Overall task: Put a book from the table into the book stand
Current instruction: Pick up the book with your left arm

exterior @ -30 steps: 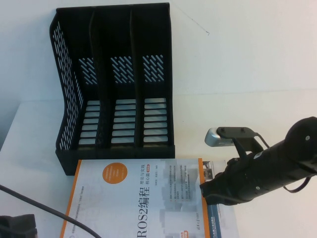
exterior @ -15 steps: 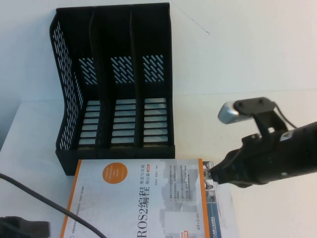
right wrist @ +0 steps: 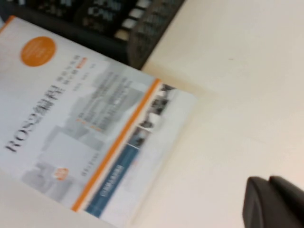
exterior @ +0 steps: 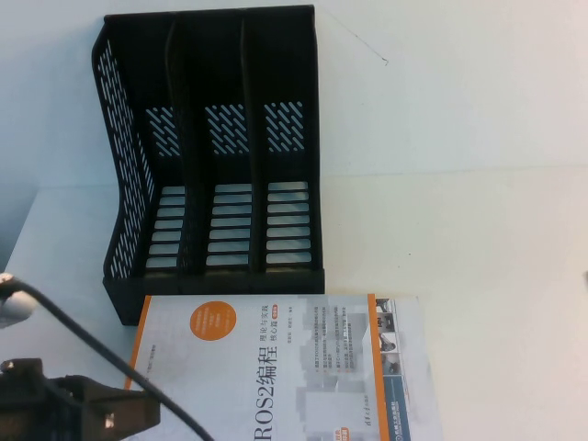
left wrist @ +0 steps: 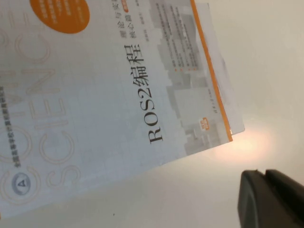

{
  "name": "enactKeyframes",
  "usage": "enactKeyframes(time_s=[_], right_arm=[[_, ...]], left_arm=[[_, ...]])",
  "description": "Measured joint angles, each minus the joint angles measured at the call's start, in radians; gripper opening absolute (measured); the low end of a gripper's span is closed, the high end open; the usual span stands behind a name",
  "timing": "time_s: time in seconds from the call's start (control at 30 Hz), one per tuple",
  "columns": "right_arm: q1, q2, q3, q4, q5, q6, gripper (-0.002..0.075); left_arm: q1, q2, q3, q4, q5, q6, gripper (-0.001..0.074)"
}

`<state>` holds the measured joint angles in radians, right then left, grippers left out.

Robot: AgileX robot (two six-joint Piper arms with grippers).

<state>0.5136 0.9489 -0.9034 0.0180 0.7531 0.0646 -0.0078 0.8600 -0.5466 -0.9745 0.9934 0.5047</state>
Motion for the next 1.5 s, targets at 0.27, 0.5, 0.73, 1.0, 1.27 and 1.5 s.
enactKeyframes(time_s=[0.27, 0.5, 0.73, 1.0, 1.27, 1.5], right_arm=[[0.000, -0.215, 0.101, -0.245, 0.176, 0.213, 0.0005], [0.000, -0.379, 0.262, -0.260, 0.209, 0.320, 0.0005], [0.000, -0.492, 0.382, -0.227, 0.176, 0.372, 0.0005], [0.000, -0.501, 0.402, -0.189, 0.127, 0.371, 0.0005], [0.000, -0.501, 0.402, -0.189, 0.114, 0.364, 0.0003], [0.000, -0.501, 0.402, -0.187, 0.108, 0.362, 0.0003]], left_arm=[[0.009, 0.221, -0.050, -0.110, 0.036, 0.100, -0.0001], [0.217, 0.371, -0.098, -0.220, 0.125, 0.234, -0.0001], [0.289, 0.471, -0.104, -0.252, 0.166, 0.390, 0.0000], [0.252, 0.494, -0.104, -0.217, 0.135, 0.406, 0.0398], [0.252, 0.521, -0.104, -0.094, 0.019, 0.291, 0.0605], [0.268, 0.644, -0.143, -0.096, 0.031, 0.283, 0.0554]])
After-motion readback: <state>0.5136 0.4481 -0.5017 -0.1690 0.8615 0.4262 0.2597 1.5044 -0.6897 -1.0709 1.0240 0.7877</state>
